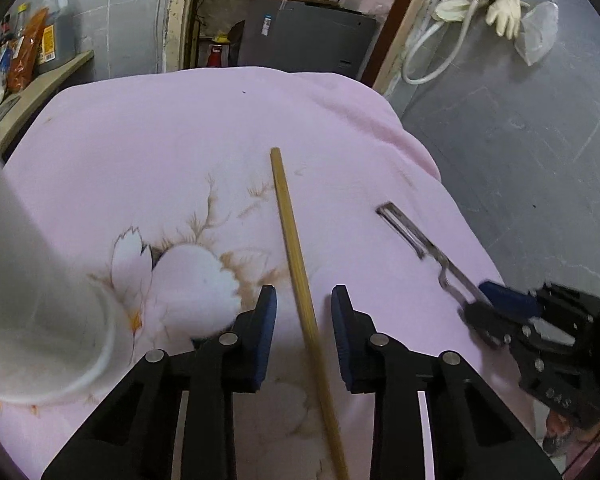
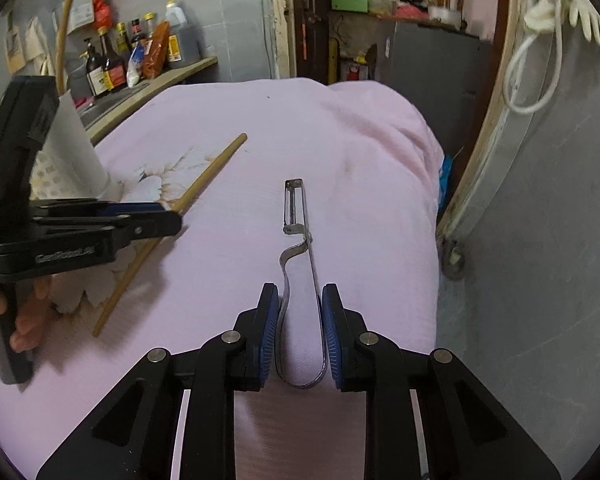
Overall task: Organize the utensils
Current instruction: 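Grasp the wooden chopstick with the left tool while the right tool grasps the metal peeler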
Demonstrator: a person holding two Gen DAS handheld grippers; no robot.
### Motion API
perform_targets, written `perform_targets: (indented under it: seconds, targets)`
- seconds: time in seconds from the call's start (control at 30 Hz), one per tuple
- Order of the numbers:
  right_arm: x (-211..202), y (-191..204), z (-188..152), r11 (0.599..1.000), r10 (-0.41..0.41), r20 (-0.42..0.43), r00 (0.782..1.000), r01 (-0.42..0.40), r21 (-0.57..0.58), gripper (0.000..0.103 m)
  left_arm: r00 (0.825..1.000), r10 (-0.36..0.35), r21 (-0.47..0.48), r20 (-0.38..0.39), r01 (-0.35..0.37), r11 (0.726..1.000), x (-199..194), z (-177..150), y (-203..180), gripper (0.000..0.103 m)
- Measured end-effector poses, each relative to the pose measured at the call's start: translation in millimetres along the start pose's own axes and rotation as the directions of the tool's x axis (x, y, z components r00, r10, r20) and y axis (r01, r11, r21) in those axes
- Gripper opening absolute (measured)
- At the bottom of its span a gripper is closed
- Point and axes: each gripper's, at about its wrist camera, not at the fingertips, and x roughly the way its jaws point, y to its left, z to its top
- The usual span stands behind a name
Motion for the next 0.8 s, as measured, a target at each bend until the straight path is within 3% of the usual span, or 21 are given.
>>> perform_targets:
  seconds: [0.23,0.57,0.63,0.7,0.8]
  targets:
    - [17,2,22,1.000,-0.004,-0.068,0.998,0.003,-0.015,0.028,1.000,-0.020,0.000,-0.007,0.020,1.000,1,2,7,0.007]
    - [56,-9,62,0.994,0.082,-0.126,0.989,-0.072,0.081,0.030,1.000,-0.023,0.014,-0.019,0.023,1.000,4,2,2,0.007]
    - [59,-5,63,0.997,0.061,-0.131,0.990,-0.054,0.050,0.027,0.999,-0.029,0.021,-0.022,0.029,0.999,4,1,2,0.007]
    - [58,4,59,1.000,0.008,-0.116,0.993,-0.008,0.003,0.015,0.999,-0.037,0.029,-0.025,0.038,0.999,4,0,3,0.007]
    - [52,7,52,1.000,-0.002,-0.097,0.995,0.002,-0.002,0.014,0.998,-0.049,0.030,-0.028,0.050,0.998,2,-3,2,0.007]
